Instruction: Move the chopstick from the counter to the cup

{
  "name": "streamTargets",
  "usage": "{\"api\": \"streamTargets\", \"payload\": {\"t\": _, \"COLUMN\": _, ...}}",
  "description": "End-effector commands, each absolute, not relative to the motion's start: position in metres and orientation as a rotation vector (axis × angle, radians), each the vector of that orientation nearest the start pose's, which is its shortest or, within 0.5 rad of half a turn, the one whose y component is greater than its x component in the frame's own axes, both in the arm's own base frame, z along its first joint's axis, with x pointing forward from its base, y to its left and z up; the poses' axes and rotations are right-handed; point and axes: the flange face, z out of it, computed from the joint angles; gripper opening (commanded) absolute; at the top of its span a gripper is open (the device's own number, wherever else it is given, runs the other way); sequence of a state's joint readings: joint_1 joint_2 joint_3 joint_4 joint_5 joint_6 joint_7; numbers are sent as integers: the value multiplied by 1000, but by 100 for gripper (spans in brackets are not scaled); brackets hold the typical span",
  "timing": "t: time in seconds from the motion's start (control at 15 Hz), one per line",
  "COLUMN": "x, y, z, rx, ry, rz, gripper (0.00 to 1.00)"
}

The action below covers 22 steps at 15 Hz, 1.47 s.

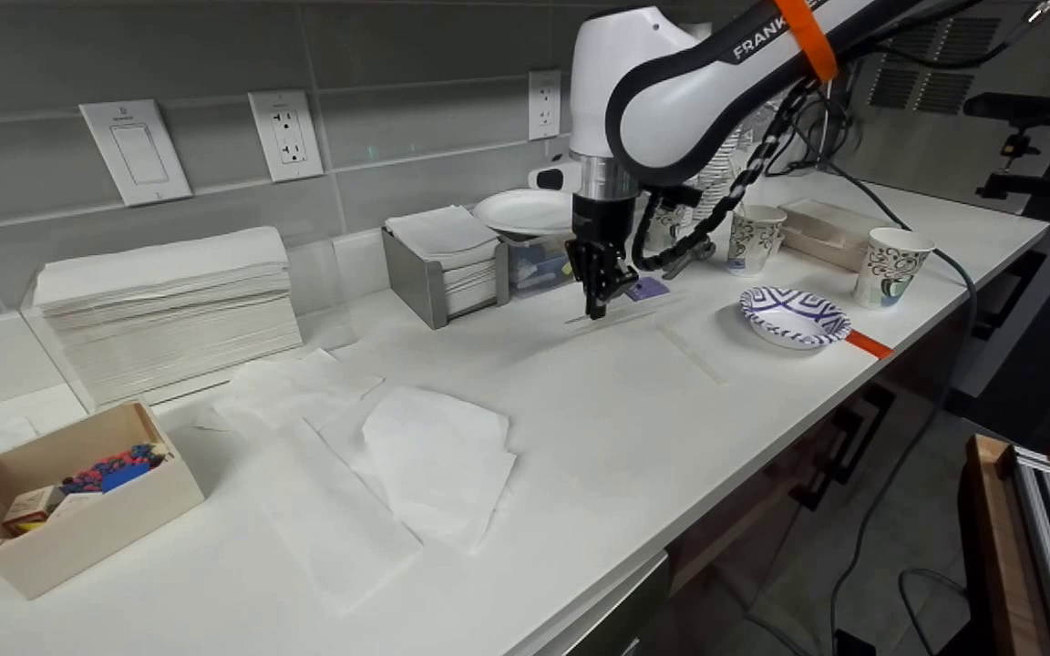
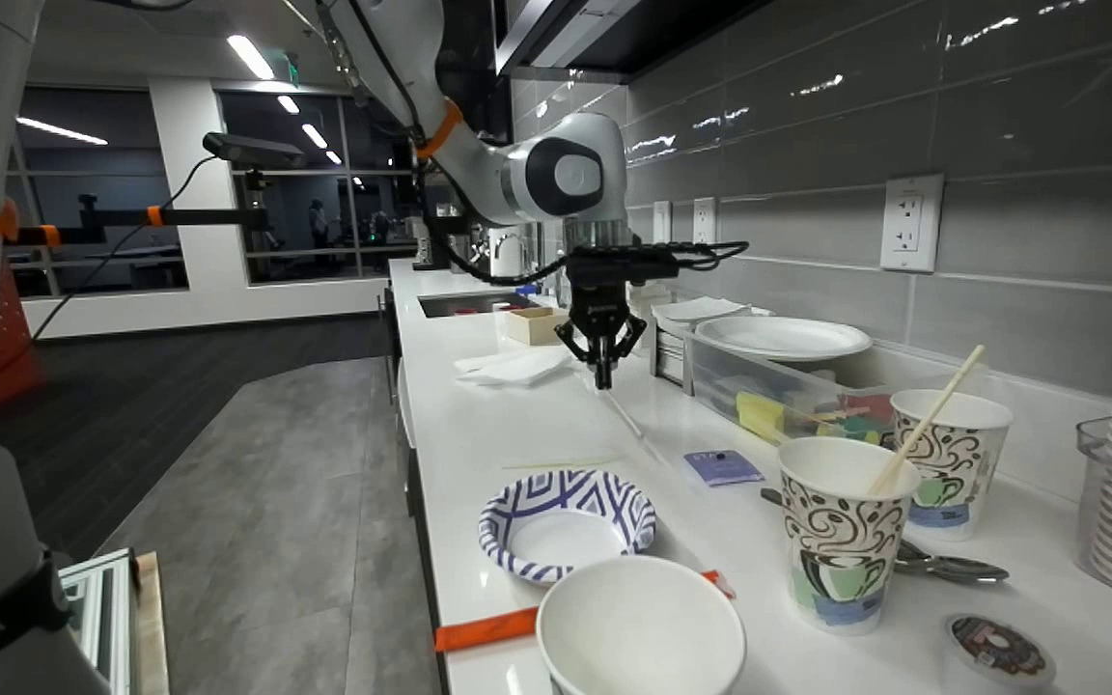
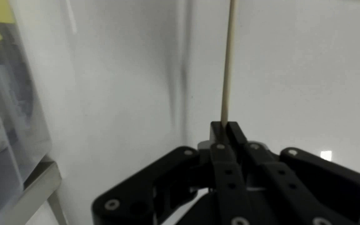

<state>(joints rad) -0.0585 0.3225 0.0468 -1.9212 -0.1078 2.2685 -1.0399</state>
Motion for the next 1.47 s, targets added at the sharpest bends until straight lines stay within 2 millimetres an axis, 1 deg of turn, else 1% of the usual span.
{"api": "streamTargets", "payload": {"t": 0.0, "x": 615, "y": -3, "z": 362, "rx": -2902, "ry": -1531, "rz": 5, "gripper": 2}}
{"api": "streamTargets", "payload": {"t": 0.13, "x": 614, "y": -5, "z": 378, "rx": -3006, "ry": -1410, "rz": -49, "gripper": 2}}
{"api": "streamTargets", "payload": {"t": 0.4, "x": 611, "y": -15, "z": 397, "rx": -3153, "ry": -1187, "rz": -108, "gripper": 2}}
{"api": "streamTargets", "payload": {"t": 0.47, "x": 619, "y": -12, "z": 393, "rx": -3083, "ry": -1274, "rz": -111, "gripper": 6}}
{"api": "streamTargets", "payload": {"t": 0.6, "x": 618, "y": -17, "z": 399, "rx": -3122, "ry": -1216, "rz": -122, "gripper": 6}}
{"api": "streamTargets", "payload": {"t": 0.87, "x": 617, "y": -17, "z": 398, "rx": -3133, "ry": -1193, "rz": -122, "gripper": 6}}
{"api": "streamTargets", "payload": {"t": 0.93, "x": 617, "y": -17, "z": 398, "rx": -3133, "ry": -1192, "rz": -122, "gripper": 2}}
{"api": "streamTargets", "payload": {"t": 1.0, "x": 619, "y": -22, "z": 405, "rx": -3117, "ry": -1160, "rz": -151, "gripper": 2}}
{"api": "streamTargets", "payload": {"t": 1.13, "x": 620, "y": -41, "z": 421, "rx": -3092, "ry": -1083, "rz": -222, "gripper": 2}}
{"api": "streamTargets", "payload": {"t": 1.27, "x": 618, "y": -65, "z": 437, "rx": -3045, "ry": -998, "rz": -308, "gripper": 2}}
{"api": "streamTargets", "payload": {"t": 1.4, "x": 613, "y": -94, "z": 455, "rx": -3012, "ry": -866, "rz": -419, "gripper": 2}}
